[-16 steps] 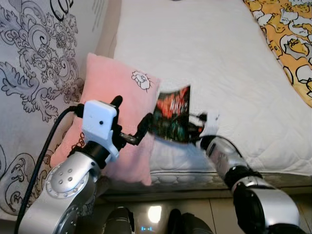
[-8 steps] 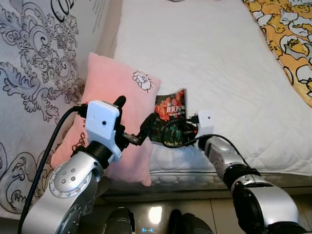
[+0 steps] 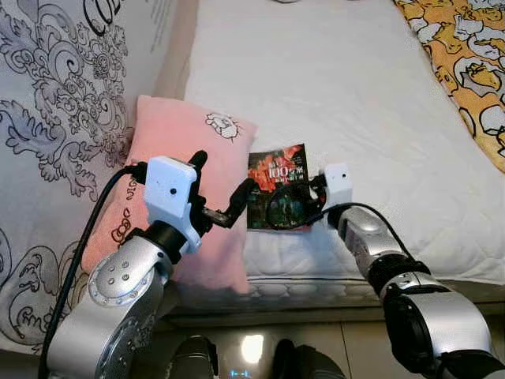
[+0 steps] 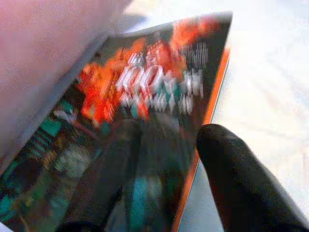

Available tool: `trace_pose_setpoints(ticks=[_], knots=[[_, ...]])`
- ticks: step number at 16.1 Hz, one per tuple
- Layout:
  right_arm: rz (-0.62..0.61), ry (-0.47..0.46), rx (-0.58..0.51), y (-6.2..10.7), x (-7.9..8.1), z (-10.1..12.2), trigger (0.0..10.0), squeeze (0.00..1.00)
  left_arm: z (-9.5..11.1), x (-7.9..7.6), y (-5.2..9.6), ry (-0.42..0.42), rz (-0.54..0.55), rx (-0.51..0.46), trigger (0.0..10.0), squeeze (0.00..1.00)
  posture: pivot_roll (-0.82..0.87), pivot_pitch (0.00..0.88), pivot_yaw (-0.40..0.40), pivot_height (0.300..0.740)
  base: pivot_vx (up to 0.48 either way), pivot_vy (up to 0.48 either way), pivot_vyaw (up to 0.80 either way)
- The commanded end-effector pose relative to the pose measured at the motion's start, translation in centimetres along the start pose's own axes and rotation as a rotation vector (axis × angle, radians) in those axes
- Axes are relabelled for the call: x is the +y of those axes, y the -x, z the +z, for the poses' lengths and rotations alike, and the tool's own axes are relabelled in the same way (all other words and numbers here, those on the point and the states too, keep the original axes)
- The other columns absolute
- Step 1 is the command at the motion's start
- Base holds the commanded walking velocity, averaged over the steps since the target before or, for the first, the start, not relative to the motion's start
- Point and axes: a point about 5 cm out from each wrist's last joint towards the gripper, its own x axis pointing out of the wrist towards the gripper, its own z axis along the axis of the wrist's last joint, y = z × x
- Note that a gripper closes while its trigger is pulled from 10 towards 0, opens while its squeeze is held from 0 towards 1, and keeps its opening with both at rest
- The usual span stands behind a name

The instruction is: Clean up the room

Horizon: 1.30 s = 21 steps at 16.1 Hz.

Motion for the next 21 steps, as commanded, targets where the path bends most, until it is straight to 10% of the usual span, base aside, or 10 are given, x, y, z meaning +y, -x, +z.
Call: trace_pose_setpoints(ticks=[1, 9, 15, 19, 20, 21], knots=[[-0.011, -0.007, -0.016, 0.4, -0.6, -0.3, 10.0, 1.00, -0.1, -0.3, -0.3, 0.002, -0.026, -0.004, 10.0, 0.00, 0.25, 0.125, -0.028, 0.740, 0.000, 0.000, 0.00], [-0.201, 0.009, -0.158, 3.5, -1.5, -2.5, 10.0, 1.00, -2.1, 2.0, -0.9, 0.010, 0.116, -0.003, 10.0, 0.00, 0.21, 0.017, -0.130, 0.740, 0.000, 0.000, 0.00], [-0.373, 0.230, -0.414, 10.2, -2.5, -0.8, 10.0, 1.00, -7.1, 4.5, 0.3, -0.050, 0.386, 0.095, 10.0, 0.00, 0.21, 0.000, -0.227, 0.740, 0.000, 0.000, 0.00], [-0.430, -0.072, -0.408, 11.0, -1.8, -2.7, 10.0, 1.00, -9.5, 5.3, -0.4, -0.135, 0.361, 0.162, 10.0, 0.00, 0.19, 0.000, -0.151, 0.740, 0.000, 0.000, 0.00], [-0.435, -0.120, -0.402, 11.1, -1.9, -3.2, 10.0, 1.00, -9.4, 5.7, -0.4, -0.136, 0.375, 0.155, 10.0, 1.00, 0.18, 0.000, -0.143, 0.740, 0.000, 0.000, 0.00], [-0.457, -0.178, -0.385, 11.4, -2.3, -3.8, 10.0, 1.00, -9.4, 6.0, -0.3, -0.143, 0.391, 0.155, 10.0, 1.00, 0.17, 0.000, -0.138, 0.740, 0.000, 0.000, 0.00]])
